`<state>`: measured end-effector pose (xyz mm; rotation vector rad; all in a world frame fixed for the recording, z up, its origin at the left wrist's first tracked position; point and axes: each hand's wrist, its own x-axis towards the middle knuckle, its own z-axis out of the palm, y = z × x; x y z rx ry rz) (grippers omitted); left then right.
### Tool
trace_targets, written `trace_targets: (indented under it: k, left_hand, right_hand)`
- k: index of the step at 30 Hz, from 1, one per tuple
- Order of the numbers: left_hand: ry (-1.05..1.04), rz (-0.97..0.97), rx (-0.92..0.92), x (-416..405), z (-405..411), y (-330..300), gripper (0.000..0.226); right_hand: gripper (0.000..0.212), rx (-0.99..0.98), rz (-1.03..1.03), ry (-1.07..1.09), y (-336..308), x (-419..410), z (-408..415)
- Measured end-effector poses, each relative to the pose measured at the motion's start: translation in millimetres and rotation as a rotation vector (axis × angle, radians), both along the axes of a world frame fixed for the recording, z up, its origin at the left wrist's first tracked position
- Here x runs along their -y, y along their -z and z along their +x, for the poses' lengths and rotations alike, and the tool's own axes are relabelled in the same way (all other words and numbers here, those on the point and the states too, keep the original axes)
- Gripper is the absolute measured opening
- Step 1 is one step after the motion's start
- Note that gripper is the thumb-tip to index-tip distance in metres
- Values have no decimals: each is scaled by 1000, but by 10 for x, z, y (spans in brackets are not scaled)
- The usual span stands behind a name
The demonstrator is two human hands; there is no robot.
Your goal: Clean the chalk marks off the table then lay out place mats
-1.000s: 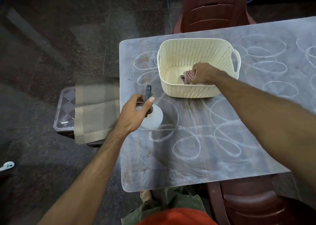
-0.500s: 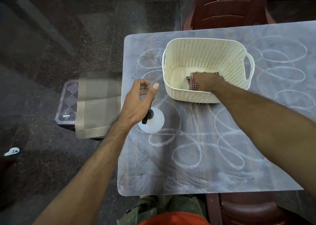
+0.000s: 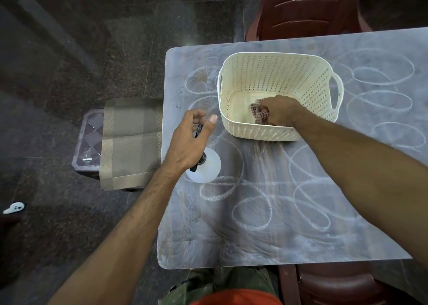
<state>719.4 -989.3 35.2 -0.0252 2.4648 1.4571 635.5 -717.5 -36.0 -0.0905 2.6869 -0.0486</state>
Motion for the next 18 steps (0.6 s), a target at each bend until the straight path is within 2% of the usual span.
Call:
trace_targets:
  k: [6, 10, 15, 18]
  left_hand:
    - [-19, 12, -47, -61, -67, -63, 48]
    - [-17, 15, -91, -134, -103, -124, 39]
    - [1, -4, -232, -252, -105, -224, 23]
    - [18, 11, -323, -322, -73, -315, 21]
  right_hand:
    - [33, -71, -254, 217, -164, -171, -122]
    - [24, -172, -421, 323, -358, -251, -158]
    - [13, -299, -585, 414, -667, -247, -113]
    - [11, -337, -721, 504, -921, -230, -78]
